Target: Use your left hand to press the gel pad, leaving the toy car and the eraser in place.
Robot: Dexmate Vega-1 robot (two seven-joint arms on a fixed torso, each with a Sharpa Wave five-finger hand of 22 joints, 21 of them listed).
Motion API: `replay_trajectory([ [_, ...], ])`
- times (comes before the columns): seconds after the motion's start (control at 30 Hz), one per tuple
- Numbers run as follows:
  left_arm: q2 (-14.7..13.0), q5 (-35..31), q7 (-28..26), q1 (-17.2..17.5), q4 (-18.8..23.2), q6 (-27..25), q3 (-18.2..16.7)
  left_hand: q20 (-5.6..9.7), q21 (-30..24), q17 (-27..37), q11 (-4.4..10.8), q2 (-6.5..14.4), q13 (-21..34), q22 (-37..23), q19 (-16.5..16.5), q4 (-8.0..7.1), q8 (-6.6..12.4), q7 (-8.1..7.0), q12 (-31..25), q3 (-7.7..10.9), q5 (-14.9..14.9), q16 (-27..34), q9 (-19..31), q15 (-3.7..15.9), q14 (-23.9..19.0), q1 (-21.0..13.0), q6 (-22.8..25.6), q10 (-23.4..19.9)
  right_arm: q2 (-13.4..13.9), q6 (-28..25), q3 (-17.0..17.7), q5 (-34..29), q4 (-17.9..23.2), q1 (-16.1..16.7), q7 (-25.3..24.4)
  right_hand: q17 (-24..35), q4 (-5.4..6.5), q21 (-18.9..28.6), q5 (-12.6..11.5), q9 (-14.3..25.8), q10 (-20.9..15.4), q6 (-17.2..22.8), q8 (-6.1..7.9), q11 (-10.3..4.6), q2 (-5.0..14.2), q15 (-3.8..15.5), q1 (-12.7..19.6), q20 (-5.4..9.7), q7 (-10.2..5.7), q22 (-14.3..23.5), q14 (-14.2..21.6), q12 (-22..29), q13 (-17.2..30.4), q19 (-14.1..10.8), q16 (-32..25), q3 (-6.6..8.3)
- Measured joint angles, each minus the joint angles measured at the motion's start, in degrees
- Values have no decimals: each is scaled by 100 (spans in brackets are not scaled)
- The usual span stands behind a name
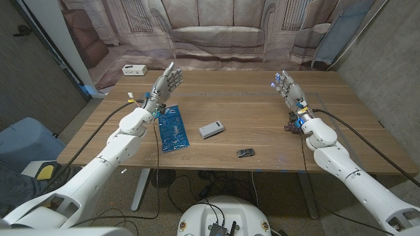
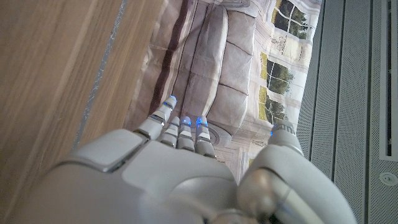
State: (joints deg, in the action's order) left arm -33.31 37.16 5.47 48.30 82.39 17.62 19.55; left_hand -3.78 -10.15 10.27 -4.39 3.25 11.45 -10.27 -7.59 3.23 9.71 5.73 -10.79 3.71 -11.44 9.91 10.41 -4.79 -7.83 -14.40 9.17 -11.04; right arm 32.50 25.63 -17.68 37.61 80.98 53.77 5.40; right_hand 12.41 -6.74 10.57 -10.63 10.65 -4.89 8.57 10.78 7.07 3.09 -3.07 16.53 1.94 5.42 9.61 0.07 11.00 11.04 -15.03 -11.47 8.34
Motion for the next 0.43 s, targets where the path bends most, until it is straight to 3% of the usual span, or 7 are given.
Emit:
replay_trajectory([
  [0.43,72,-5,-100,-14,-40,-8,30,0,-27,0,30,0,0,0,0,0,27,0,0,0,-1,0,-30,11,28,0,1,30,-54,37,-7,45,-145,-88,81,-1,0,0,0,0,-1,-31,0,0,-22,-30,-22,31,31,0,-30,0,0,31,0,0],
])
